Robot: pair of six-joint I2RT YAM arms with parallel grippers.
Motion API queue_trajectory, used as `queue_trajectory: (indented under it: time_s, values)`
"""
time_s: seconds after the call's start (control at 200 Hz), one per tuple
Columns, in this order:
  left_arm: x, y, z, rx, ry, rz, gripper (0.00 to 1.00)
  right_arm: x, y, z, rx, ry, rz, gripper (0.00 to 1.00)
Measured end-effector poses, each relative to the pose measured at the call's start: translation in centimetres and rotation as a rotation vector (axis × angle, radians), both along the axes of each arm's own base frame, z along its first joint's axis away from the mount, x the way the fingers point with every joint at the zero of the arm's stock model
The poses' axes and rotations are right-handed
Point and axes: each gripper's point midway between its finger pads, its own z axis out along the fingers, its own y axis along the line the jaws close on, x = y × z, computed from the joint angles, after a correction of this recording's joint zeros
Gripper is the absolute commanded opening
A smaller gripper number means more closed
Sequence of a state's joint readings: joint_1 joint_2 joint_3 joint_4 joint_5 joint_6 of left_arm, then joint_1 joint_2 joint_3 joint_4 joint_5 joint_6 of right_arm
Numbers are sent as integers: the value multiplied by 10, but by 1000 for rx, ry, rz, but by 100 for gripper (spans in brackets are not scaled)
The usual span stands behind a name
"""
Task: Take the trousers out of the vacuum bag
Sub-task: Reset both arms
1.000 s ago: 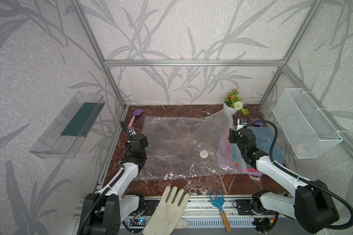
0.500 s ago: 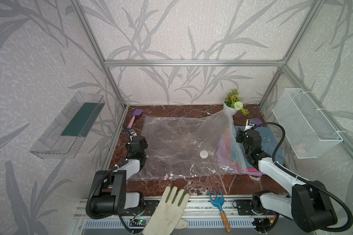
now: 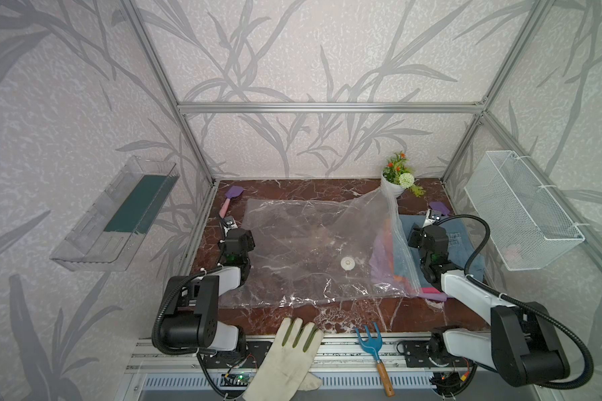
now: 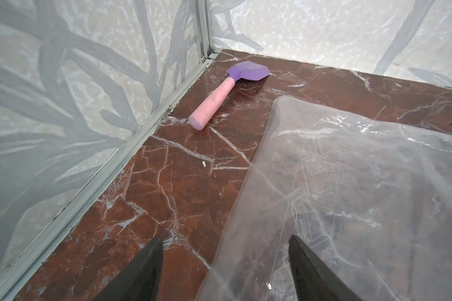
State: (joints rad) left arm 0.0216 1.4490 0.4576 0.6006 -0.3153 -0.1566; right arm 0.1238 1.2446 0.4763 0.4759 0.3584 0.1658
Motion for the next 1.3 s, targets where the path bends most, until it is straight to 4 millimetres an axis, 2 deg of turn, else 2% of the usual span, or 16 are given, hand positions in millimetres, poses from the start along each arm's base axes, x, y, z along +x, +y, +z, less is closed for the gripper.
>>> queue_trajectory:
  time_s: [0.45, 0.62, 0.63, 0.645, 0.655, 0.79, 0.91, 0.94, 0.975, 1.07, 1.09, 1.3]
  values:
    - [7, -9, -2, -3, -6, -63, 76, 2, 2, -6, -42, -15, 33, 58]
    - [8, -10, -2, -5, -8, -68, 76, 10, 3, -21, -80, 8, 47, 60]
    - [8, -10, -2, -5, -8, -68, 80, 11, 3, -22, -81, 8, 47, 60]
    - [8, -10, -2, -5, -8, -69, 96, 12, 3, -23, -85, 7, 49, 61]
    - [8, -10, -2, -3, -7, -69, 98, 12, 3, -24, -86, 8, 49, 60]
    - [8, -11, -1, -2, -10, -74, 99, 21, 6, -26, -98, -21, 63, 62]
    - [9, -11, -1, -3, -10, -77, 99, 24, 10, -24, -103, -60, 90, 70]
    - [9, -11, -1, -3, -10, -78, 99, 23, 11, -24, -103, -69, 96, 74]
    - [9, -11, -1, -3, -10, -77, 99, 23, 13, -24, -103, -78, 107, 83]
    - [9, -11, -1, -3, -10, -78, 99, 25, 18, -25, -106, -108, 135, 95]
    - [9, -11, -1, -3, -10, -78, 99, 25, 18, -26, -106, -111, 139, 100]
    - [9, -11, -1, -3, -13, -78, 99, 24, 22, -26, -110, -131, 163, 99]
